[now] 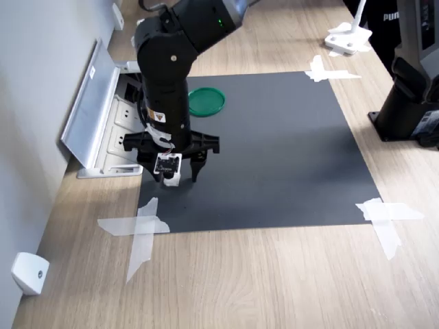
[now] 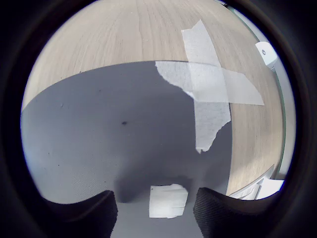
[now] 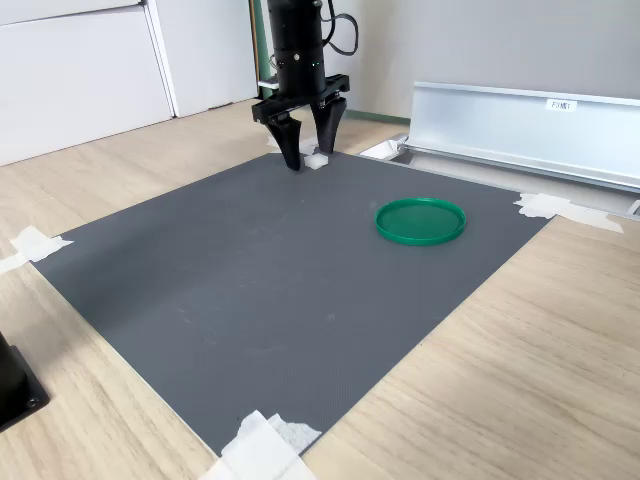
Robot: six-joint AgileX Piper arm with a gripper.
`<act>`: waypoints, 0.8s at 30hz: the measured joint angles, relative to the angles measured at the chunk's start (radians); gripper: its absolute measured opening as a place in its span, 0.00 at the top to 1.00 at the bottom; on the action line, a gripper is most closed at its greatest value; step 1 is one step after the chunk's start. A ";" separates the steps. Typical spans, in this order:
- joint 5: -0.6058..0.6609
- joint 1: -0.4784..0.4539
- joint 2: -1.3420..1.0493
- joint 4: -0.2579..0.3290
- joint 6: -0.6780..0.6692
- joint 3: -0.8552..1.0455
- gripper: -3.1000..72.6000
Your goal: Grasp a white terminal and put it on the green lid.
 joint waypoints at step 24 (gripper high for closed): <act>0.013 0.000 0.035 0.005 0.078 -0.046 0.45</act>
